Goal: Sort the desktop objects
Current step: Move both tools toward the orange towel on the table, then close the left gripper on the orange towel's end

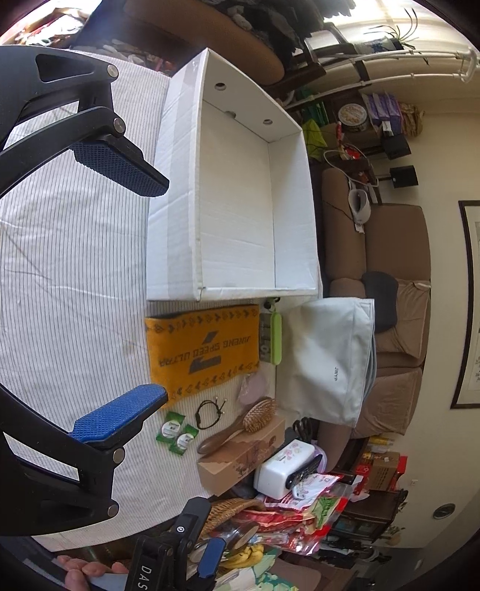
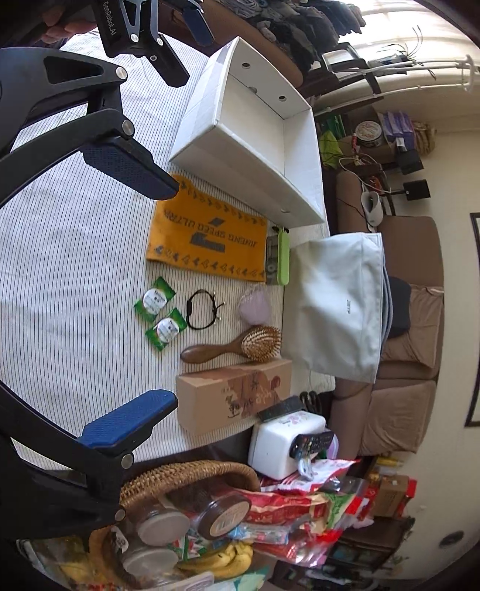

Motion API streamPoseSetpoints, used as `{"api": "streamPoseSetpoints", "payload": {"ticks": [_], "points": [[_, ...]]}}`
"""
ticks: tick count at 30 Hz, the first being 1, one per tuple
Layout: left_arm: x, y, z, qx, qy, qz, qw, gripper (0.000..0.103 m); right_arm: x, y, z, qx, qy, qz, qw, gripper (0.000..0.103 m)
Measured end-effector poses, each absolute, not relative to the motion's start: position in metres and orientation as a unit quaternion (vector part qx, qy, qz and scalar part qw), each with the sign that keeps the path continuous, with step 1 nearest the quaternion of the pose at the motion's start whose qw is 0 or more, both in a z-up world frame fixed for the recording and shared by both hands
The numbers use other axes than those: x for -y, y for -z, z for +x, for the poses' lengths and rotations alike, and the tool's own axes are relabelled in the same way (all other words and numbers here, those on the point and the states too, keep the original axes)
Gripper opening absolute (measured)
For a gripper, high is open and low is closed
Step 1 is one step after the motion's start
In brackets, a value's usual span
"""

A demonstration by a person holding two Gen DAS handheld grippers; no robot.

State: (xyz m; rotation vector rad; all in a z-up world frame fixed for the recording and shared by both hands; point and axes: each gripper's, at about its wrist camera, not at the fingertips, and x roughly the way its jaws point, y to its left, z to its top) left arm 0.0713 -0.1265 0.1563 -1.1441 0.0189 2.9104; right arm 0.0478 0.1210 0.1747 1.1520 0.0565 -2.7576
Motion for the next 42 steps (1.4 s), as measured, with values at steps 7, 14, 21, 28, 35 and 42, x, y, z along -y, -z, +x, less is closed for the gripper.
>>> {"api": "streamPoseSetpoints", "payload": {"ticks": [7, 14, 21, 28, 35, 42], "points": [[0.089, -0.129, 0.061, -0.016, -0.922, -0.385, 0.029, 0.103, -0.176, -0.161, 0.043, 0.010, 0.918, 0.391, 0.062, 0.103], [0.080, -0.094, 0.057, -0.016, -0.912, -0.406, 0.053, 0.102, -0.177, -0.134, 0.044, 0.024, 0.910, 0.395, 0.122, 0.082], [0.088, -0.072, 0.053, -0.010, -0.904, -0.418, 0.092, 0.064, -0.135, -0.097, 0.033, 0.020, 0.886, 0.412, 0.210, 0.042], [0.100, -0.045, 0.036, 0.021, -0.892, -0.437, 0.109, 0.048, -0.099, -0.060, 0.010, 0.009, 0.868, 0.430, 0.247, 0.042], [0.105, -0.028, 0.027, 0.050, -0.887, -0.443, 0.116, 0.048, -0.080, -0.037, -0.013, -0.011, 0.859, 0.442, 0.257, 0.037], [0.106, -0.019, 0.019, 0.058, -0.883, -0.451, 0.118, 0.048, -0.076, -0.024, -0.027, -0.011, 0.852, 0.451, 0.264, 0.019]]}}
